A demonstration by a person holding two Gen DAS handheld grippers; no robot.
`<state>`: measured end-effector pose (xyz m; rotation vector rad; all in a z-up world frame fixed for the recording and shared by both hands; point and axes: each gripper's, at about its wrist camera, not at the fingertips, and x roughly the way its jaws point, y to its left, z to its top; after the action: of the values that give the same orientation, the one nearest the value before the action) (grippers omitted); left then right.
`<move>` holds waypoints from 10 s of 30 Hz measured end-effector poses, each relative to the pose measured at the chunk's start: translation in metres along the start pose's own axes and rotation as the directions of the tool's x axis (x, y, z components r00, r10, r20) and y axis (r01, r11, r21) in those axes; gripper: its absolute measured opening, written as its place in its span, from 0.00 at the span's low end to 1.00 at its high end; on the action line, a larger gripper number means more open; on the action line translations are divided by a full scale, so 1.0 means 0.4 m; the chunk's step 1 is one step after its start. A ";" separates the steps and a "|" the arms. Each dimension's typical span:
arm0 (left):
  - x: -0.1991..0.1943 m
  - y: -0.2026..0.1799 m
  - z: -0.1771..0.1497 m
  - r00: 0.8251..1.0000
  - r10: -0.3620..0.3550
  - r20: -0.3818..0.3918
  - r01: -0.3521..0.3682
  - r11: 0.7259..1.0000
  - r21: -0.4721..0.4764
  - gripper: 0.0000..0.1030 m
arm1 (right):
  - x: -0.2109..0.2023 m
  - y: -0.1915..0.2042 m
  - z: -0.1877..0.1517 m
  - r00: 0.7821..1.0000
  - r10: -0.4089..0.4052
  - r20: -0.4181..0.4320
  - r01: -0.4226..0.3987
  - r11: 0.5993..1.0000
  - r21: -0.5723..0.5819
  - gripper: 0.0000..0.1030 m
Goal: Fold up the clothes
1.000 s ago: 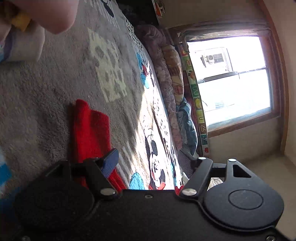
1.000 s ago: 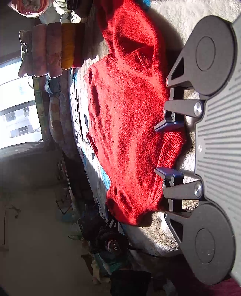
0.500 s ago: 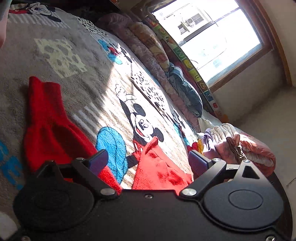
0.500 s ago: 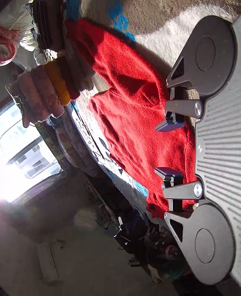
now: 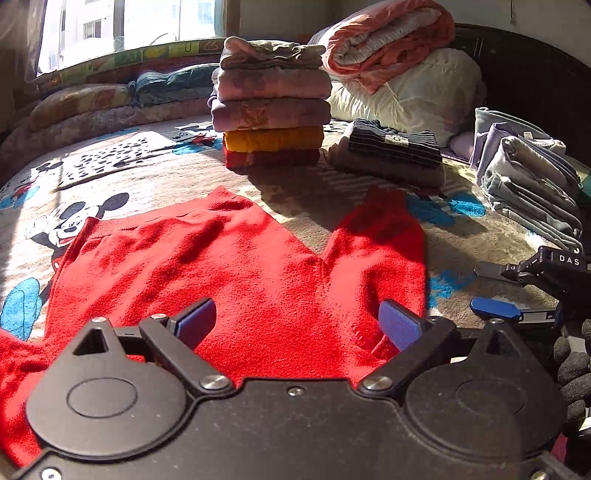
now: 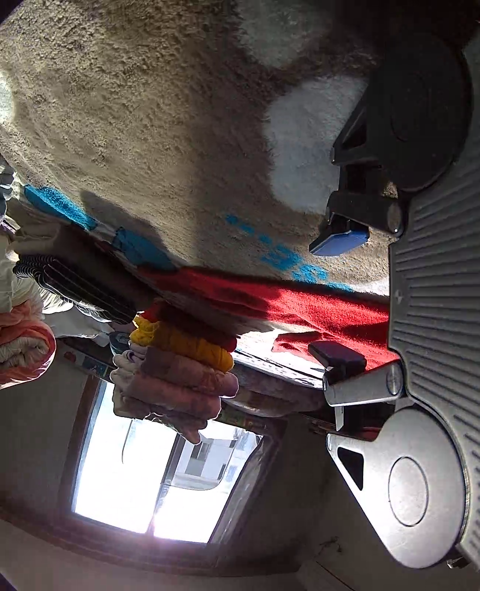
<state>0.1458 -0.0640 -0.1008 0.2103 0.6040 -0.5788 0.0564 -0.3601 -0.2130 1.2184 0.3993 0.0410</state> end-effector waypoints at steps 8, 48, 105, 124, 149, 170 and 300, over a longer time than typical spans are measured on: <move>0.104 -0.280 -0.020 0.997 0.071 -0.031 -0.055 0.932 0.357 0.90 | -0.062 -0.064 0.078 0.998 0.013 0.069 -0.019 0.996 0.090 0.51; 0.687 -0.508 0.239 0.879 0.474 -0.061 -0.333 0.698 0.634 0.04 | -0.147 -0.202 0.242 0.950 0.070 0.305 -0.158 0.949 0.274 0.58; -0.036 0.441 0.277 0.979 0.191 0.068 -0.156 0.926 -0.345 0.03 | 0.178 0.282 -0.401 0.978 -0.147 -0.147 -0.079 0.395 -0.915 0.41; -0.048 0.553 0.154 0.965 0.263 0.013 -0.238 0.891 -0.387 0.03 | 0.173 0.292 -0.426 0.975 -0.145 -0.169 -0.113 0.328 -0.938 0.41; -0.004 0.649 0.000 0.957 0.283 -0.057 -0.278 0.848 -0.452 0.03 | 0.148 0.299 -0.453 0.970 -0.187 -0.157 -0.119 0.202 -0.972 0.41; -0.036 0.671 -0.078 0.972 0.228 0.052 -0.162 0.815 -0.556 0.03 | 0.190 0.322 -0.496 0.947 -0.149 -0.284 -0.275 0.078 -0.958 0.49; 0.269 0.391 0.113 0.996 0.086 -0.037 -0.093 0.962 -0.255 0.20 | 0.257 0.335 -0.467 0.912 -0.106 -0.396 -0.360 0.253 -0.898 0.72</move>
<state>0.3285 0.0004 -0.1245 0.0004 0.6840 -0.4058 0.1166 -0.1191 -0.1718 -0.0762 0.4902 0.6224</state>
